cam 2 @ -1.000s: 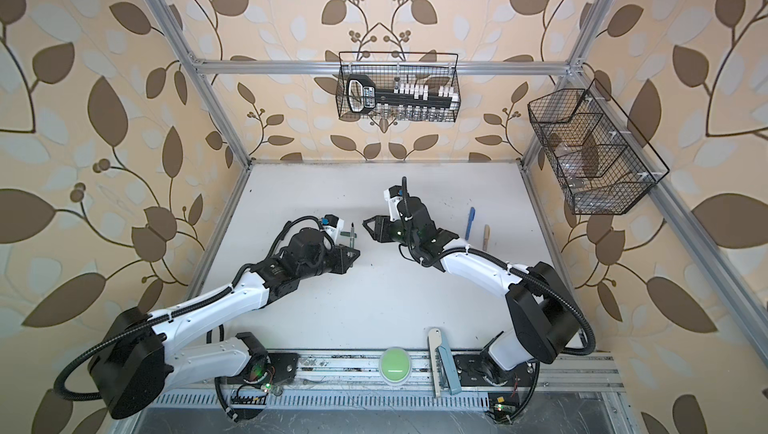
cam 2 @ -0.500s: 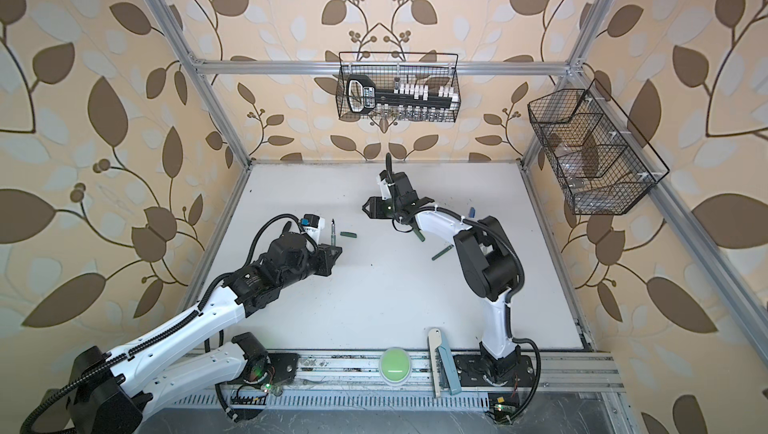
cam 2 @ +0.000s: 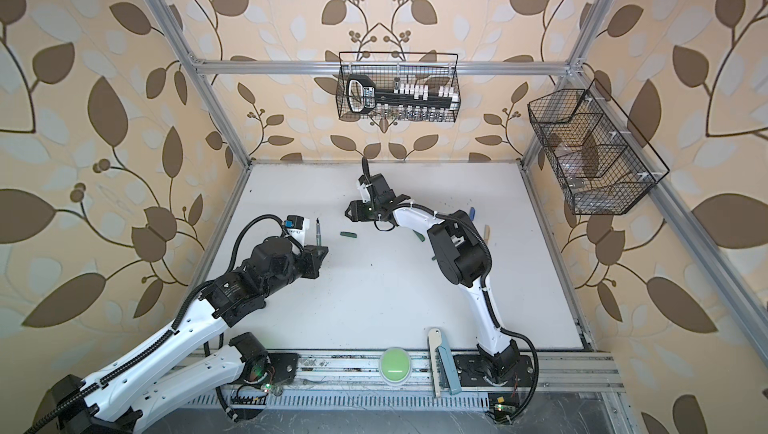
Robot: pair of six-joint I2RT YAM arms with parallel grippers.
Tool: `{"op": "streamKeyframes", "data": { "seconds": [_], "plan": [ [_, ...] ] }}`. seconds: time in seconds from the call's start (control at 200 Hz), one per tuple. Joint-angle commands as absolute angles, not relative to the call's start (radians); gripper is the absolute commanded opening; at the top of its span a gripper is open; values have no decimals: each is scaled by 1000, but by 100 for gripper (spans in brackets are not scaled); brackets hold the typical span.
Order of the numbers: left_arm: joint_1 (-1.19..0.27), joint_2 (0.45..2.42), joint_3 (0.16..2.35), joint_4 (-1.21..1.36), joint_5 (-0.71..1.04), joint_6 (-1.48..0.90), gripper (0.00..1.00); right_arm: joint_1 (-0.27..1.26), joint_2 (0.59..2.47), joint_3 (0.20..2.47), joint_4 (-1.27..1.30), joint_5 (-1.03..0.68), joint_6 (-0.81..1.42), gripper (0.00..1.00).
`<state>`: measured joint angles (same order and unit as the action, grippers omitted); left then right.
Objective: Insert the pens into the pen caps
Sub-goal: 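Move the right gripper to the green cap and close on it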
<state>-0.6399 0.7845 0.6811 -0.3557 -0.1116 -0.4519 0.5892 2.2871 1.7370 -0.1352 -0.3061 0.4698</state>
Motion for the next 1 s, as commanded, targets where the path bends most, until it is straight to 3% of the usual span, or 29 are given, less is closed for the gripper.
{"op": "streamKeyframes", "data": {
  "seconds": [0.0,0.38,0.625,0.995],
  "plan": [
    [-633,742,723,-393,-185,-467,0,614,2356,1815,-214,-294,416,58],
    [-633,731,751,-447,-236,-471,0,664,2520,2073,-462,-363,302,59],
    [-633,751,770,-451,-257,-443,0,676,2497,2036,-619,-425,225,58],
    [-633,789,758,-410,-241,-418,0,712,2369,1910,-746,-442,62,49]
  ]
}}
